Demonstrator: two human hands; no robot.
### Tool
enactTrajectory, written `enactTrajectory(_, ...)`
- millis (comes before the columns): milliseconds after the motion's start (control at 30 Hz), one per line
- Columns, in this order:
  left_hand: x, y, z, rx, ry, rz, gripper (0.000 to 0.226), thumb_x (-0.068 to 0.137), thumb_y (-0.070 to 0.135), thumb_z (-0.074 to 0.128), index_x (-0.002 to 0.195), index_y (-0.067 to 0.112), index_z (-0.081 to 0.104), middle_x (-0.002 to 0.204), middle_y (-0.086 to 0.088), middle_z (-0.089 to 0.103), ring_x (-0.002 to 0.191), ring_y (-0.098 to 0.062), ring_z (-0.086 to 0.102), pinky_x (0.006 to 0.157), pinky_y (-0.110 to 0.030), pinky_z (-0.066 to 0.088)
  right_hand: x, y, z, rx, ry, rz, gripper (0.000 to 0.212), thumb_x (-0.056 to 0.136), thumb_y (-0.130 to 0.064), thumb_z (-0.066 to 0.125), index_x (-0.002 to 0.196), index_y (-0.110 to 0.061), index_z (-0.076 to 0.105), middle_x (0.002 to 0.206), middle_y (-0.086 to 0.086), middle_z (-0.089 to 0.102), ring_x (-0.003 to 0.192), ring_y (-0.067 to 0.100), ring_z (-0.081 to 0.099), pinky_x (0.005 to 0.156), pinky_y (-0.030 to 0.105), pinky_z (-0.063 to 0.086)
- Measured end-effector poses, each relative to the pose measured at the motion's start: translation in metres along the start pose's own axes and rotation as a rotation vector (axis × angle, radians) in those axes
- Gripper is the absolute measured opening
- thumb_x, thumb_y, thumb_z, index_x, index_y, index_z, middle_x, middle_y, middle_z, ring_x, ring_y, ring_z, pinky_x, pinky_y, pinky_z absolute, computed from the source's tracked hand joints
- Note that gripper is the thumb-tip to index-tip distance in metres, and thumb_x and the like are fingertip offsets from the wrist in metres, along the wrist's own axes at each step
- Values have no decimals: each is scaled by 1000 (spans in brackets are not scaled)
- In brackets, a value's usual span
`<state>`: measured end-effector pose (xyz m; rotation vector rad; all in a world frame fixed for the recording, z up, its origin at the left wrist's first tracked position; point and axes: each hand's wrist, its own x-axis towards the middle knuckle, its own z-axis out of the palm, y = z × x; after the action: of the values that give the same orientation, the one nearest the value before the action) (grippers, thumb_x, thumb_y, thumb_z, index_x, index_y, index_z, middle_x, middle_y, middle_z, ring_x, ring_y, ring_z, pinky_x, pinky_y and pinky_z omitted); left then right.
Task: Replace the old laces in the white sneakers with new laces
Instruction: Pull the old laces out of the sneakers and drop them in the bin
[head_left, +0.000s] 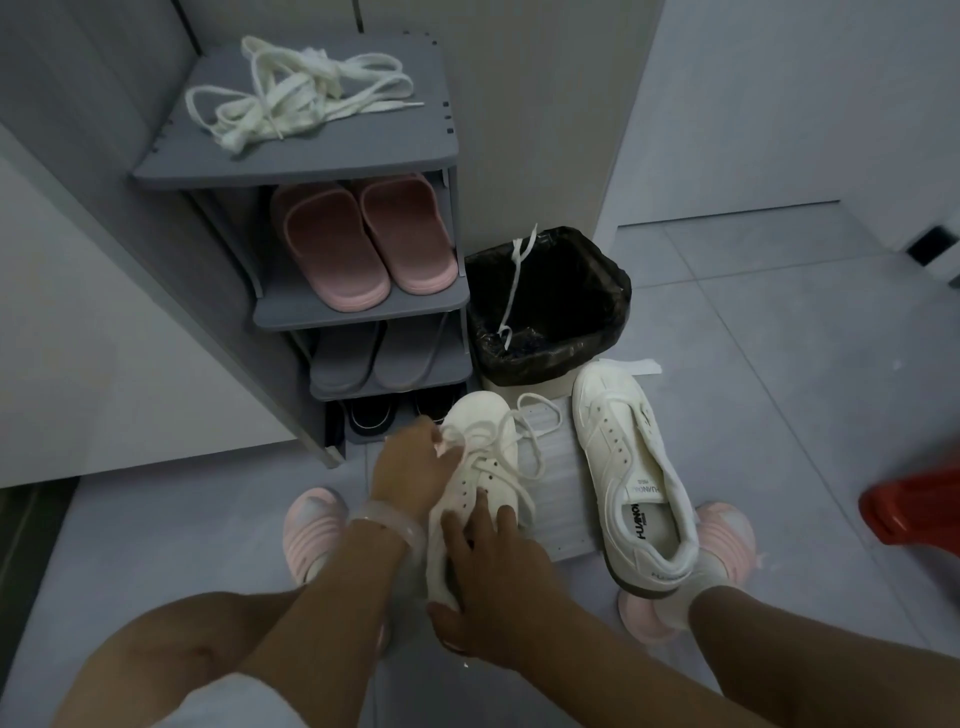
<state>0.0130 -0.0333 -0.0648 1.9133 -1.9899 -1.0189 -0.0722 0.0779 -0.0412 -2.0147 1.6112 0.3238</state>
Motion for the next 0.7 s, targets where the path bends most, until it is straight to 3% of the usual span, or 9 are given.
enactTrajectory(133, 1, -4, 17, 16, -34, 88, 28, 92, 20, 50, 68, 17, 36, 81, -6, 50, 88, -28, 54, 70, -28, 34, 5, -1, 10, -42, 121, 20, 99, 70, -65, 4, 146, -3, 13, 149, 31, 18, 125, 44, 34, 84, 44, 47)
enactTrajectory(200, 2, -5, 18, 76, -16, 136, 34, 93, 15, 46, 62, 19, 31, 80, -9, 49, 90, -31, 54, 69, -30, 33, 4, -2, 8, -35, 126, 24, 92, 78, -64, 13, 146, -3, 14, 149, 31, 16, 125, 44, 34, 84, 44, 46)
enactTrajectory(267, 0, 1, 15, 99, 42, 180, 22, 93, 11, 44, 70, 10, 42, 84, -15, 53, 89, -32, 55, 69, -31, 33, 3, 0, 7, -16, 57, -1, 84, 88, -59, 31, 147, -7, 4, 153, 27, 2, 133, 41, 21, 92, 45, 41)
enactTrajectory(367, -6, 27, -17, -76, 368, 300, 11, 92, 2, 42, 85, 0, 51, 78, -11, 50, 73, -23, 48, 69, -31, 38, 1, 0, 3, -4, 14, -5, 83, 90, -56, 38, 148, -10, 0, 153, 25, -7, 138, 40, 11, 97, 46, 38)
enactTrajectory(433, -11, 51, -56, -273, 586, 335, 13, 93, 3, 40, 83, 8, 45, 71, 0, 45, 62, -10, 43, 61, -17, 40, 1, -1, 2, -1, 6, -11, 82, 91, -55, 38, 148, -11, 0, 153, 25, -10, 138, 40, 10, 97, 46, 38)
enactTrajectory(533, -14, 60, -104, -547, 686, 276, 21, 98, 11, 34, 80, 22, 38, 67, 6, 46, 53, 0, 49, 50, -13, 40, 2, -2, 3, -15, 2, -6, 82, 91, -56, 37, 149, -11, -2, 153, 25, -12, 139, 39, 9, 99, 45, 37)
enactTrajectory(700, -30, 55, -119, -214, 697, 427, 10, 96, 14, 41, 88, 15, 47, 63, 9, 45, 56, -7, 45, 55, -21, 33, 0, -4, -1, -10, -15, 14, 81, 92, -55, 35, 149, -12, -3, 153, 24, -14, 140, 39, 6, 101, 45, 35)
